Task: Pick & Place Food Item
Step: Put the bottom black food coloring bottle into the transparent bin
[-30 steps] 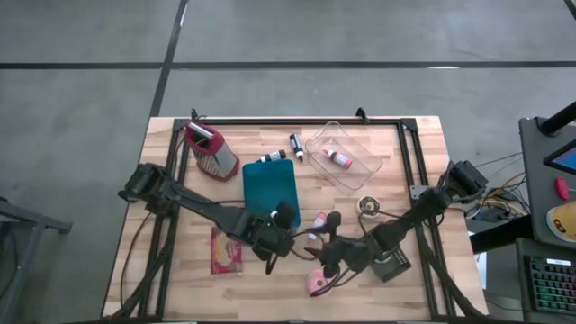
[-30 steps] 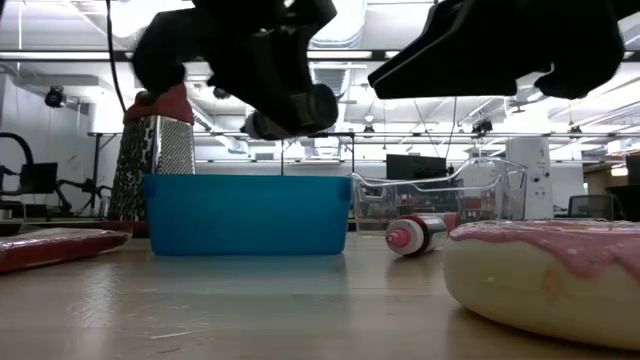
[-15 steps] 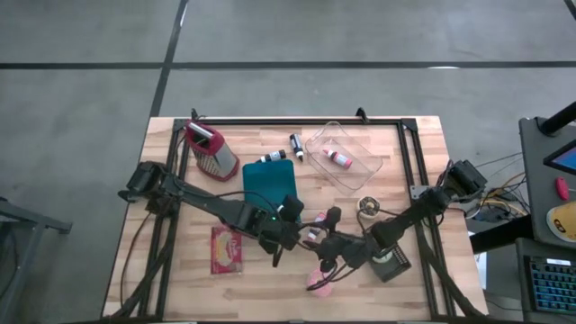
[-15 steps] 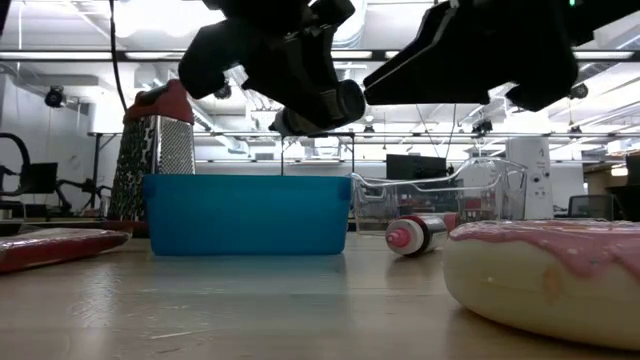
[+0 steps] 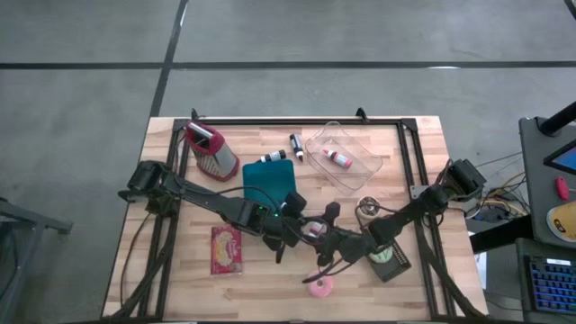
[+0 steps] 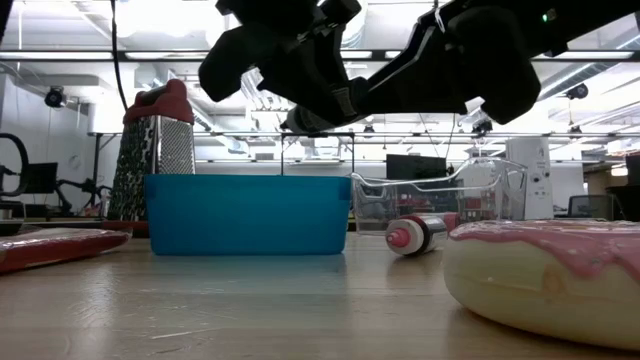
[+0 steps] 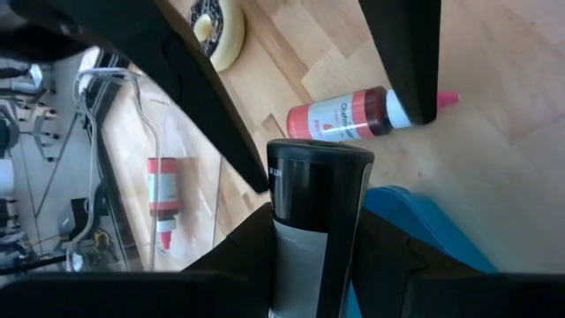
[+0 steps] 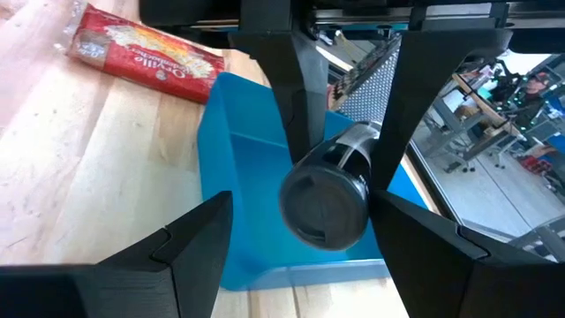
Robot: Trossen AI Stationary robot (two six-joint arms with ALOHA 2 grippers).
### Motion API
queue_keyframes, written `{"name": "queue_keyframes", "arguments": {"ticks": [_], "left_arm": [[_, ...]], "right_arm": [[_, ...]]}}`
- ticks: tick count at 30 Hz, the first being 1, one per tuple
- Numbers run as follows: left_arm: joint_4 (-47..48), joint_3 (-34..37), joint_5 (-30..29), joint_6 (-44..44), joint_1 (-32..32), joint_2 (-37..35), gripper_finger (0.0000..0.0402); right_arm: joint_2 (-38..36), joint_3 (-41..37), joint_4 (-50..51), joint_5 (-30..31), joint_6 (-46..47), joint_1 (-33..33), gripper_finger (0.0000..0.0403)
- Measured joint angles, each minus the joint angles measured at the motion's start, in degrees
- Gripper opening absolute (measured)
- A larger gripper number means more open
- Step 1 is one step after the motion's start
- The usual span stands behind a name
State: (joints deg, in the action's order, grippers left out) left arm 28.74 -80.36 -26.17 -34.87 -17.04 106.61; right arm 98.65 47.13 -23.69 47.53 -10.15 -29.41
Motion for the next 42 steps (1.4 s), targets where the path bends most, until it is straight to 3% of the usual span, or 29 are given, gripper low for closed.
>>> {"name": "queue_keyframes", "arguments": {"ticks": [8, 25, 42], "left_arm": [[-1.32, 0.00, -0.12, -0.74, 0.11, 0.00, 0.0117], [-1.96, 0.02, -0.17, -0.73, 0.15, 0.00, 0.0117], [-2.92, 0.07, -0.22, -1.40, 0.26, 0.00, 0.0117]], "right_arm": [[0.00, 0.00, -1.37, 1.47, -0.60, 0.33, 0.0254], [0.00, 0.00, -1.54, 2.81, -1.01, 0.52, 0.0182], [0.00, 0.00, -1.81, 3.76, -1.27, 0.63, 0.0159]]}}
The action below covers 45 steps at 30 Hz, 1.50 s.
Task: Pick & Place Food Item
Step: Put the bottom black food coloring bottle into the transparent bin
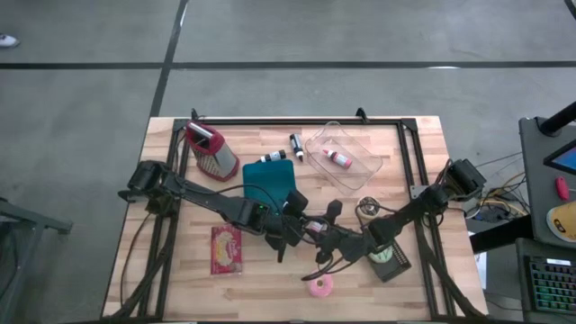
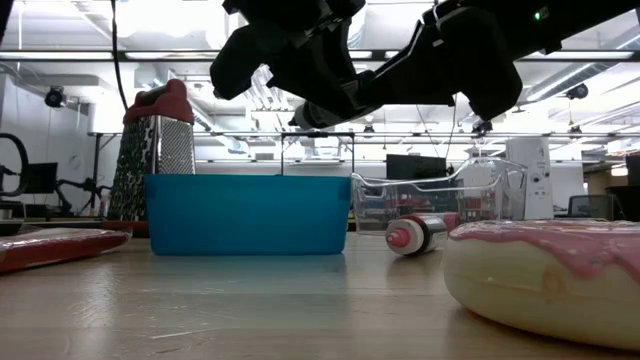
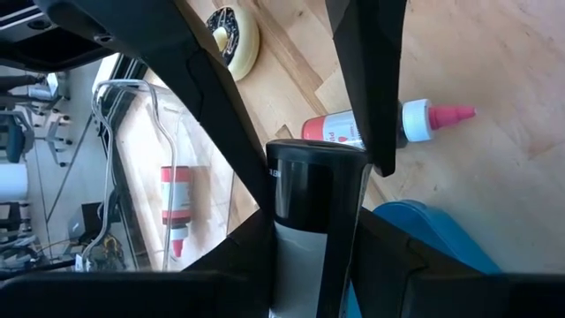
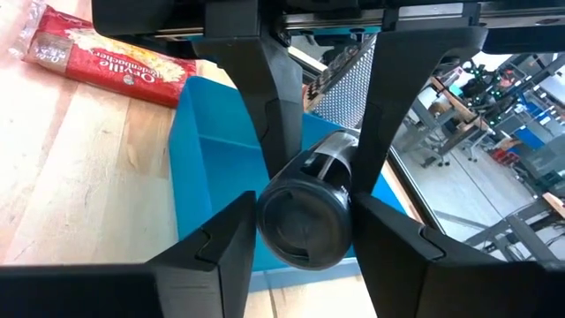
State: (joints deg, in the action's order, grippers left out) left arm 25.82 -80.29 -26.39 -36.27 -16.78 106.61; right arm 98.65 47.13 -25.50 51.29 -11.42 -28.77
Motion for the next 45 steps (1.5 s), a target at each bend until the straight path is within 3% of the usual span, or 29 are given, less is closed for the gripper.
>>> {"name": "queue_keyframes", "arguments": {"ticks": [7, 38, 45], "left_arm": [[-0.10, 0.00, 0.02, -0.46, 0.11, 0.00, 0.0117], [-0.52, 0.00, -0.67, -1.73, 0.22, 0.00, 0.0117], [-1.16, -0.04, -0.84, -0.96, 0.22, 0.00, 0.0170]], "right_arm": [[0.00, -0.02, -0.15, -0.05, -0.17, 0.00, 0.0134], [0.07, -0.02, -0.44, 1.20, -1.01, 0.00, 0.0130], [0.07, -0.02, -0.75, 1.44, -1.02, 0.07, 0.0129]]}}
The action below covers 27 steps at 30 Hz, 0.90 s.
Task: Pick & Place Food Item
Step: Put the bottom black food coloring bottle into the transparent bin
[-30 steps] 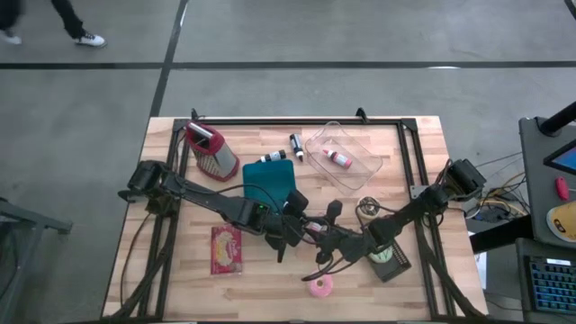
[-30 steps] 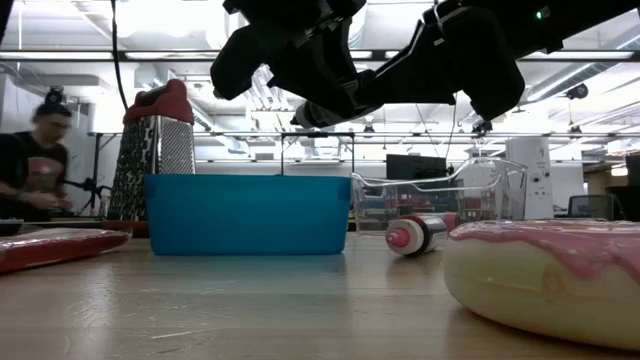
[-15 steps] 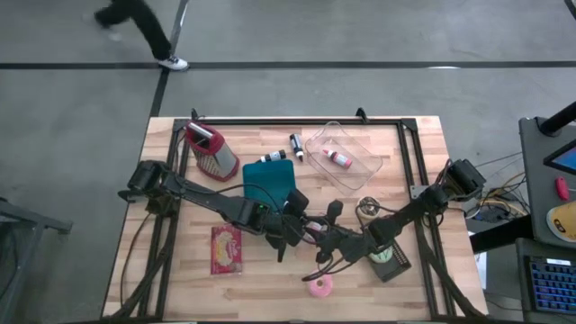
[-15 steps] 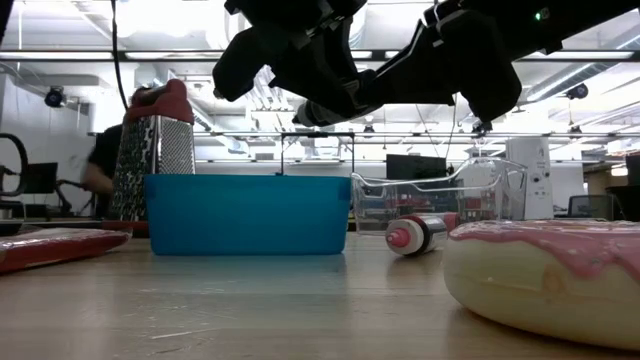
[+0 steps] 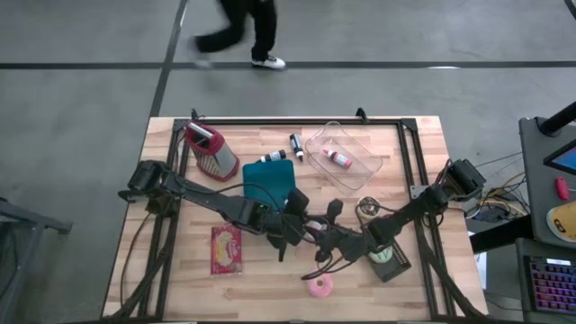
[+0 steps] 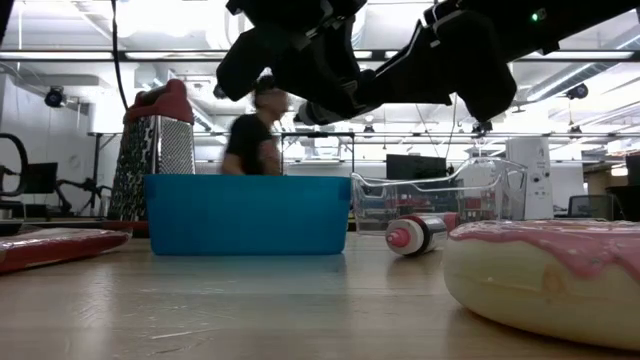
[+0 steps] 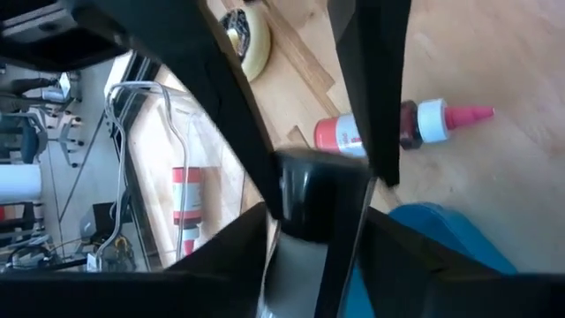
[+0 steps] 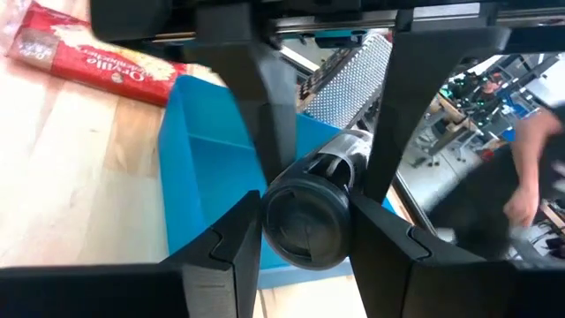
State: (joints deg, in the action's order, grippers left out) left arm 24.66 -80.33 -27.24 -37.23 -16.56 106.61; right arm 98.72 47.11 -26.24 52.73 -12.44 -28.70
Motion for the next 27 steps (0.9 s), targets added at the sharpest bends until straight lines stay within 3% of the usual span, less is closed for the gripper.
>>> {"name": "queue_keyframes", "arguments": {"ticks": [7, 17, 27], "left_arm": [[-1.05, -0.09, -0.66, 0.31, -0.02, 0.00, 0.0234], [0.96, -0.11, -3.82, -2.04, -0.07, -1.16, 0.0240], [5.98, -0.07, -7.30, 1.63, -0.05, -5.68, 0.0240]], "right_arm": [[0.00, 0.04, -0.03, -0.12, 0.01, 0.06, 0.0129], [-0.03, 0.04, 0.25, 0.08, 0.01, 0.06, 0.0129], [-0.01, -0.32, 0.76, -0.43, 0.16, 0.03, 0.0129]]}}
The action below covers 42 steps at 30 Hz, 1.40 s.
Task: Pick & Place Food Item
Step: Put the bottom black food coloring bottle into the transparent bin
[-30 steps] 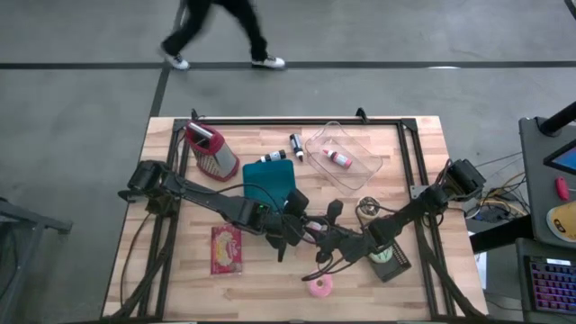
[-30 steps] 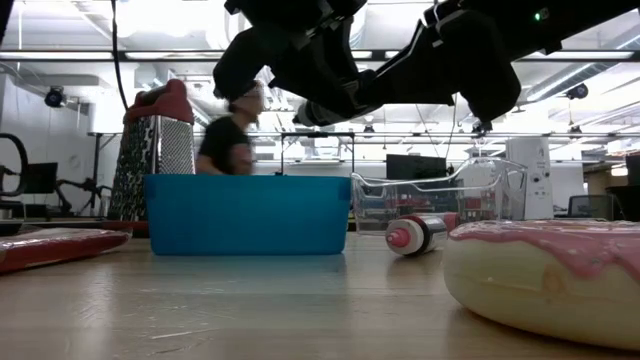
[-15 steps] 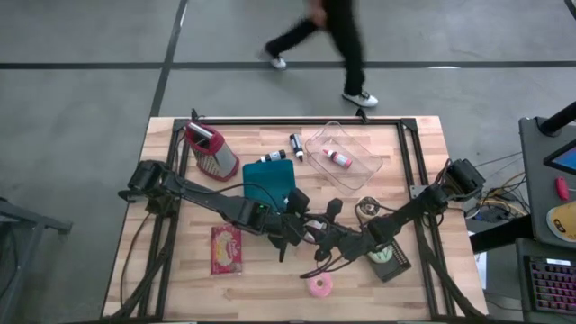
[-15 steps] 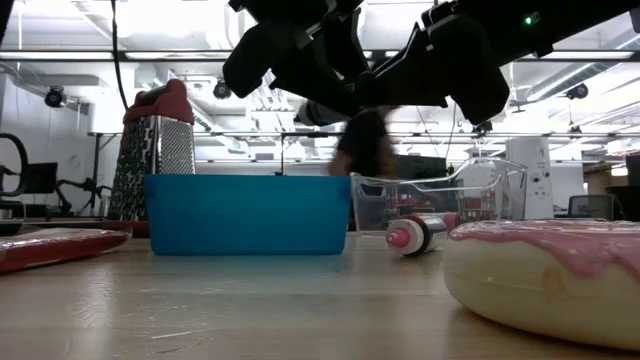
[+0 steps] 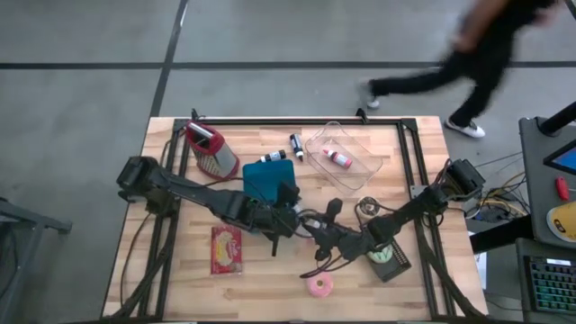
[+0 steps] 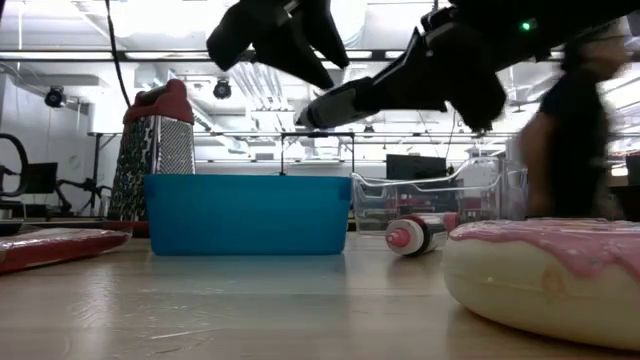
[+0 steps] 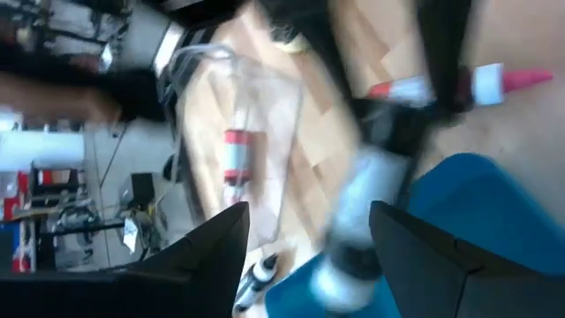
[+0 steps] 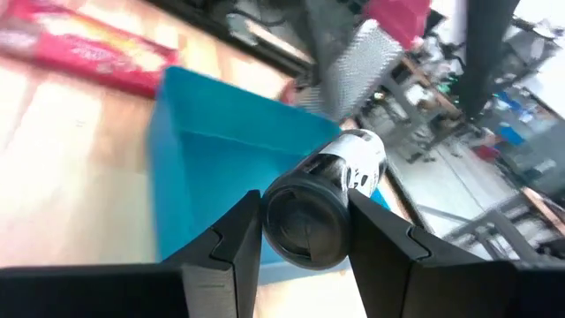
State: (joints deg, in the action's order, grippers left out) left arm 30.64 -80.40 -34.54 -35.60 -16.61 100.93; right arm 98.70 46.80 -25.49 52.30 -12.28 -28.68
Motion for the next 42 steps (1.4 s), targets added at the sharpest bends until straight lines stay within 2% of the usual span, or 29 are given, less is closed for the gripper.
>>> {"name": "queue_keyframes", "arguments": {"ticks": [16, 33, 37, 42], "left_arm": [[12.20, 0.98, -4.11, 6.65, 0.36, -0.75, 0.0239], [16.15, 1.03, -5.34, 12.06, 1.12, -0.79, 0.0239], [16.80, 1.05, -4.45, 13.33, 1.54, -0.79, 0.0239], [15.97, 1.09, 3.00, 13.80, 2.38, -0.79, 0.0239]], "right_arm": [[-0.01, -0.01, -0.01, 1.73, -0.19, -0.03, 0.0129], [-0.54, -1.62, 2.74, 5.19, 0.05, 1.22, 0.0129], [-1.43, -2.38, 2.80, 5.60, 0.04, 1.80, 0.0129], [-2.80, -3.36, 2.79, 5.83, -0.14, 1.96, 0.0129]]}}
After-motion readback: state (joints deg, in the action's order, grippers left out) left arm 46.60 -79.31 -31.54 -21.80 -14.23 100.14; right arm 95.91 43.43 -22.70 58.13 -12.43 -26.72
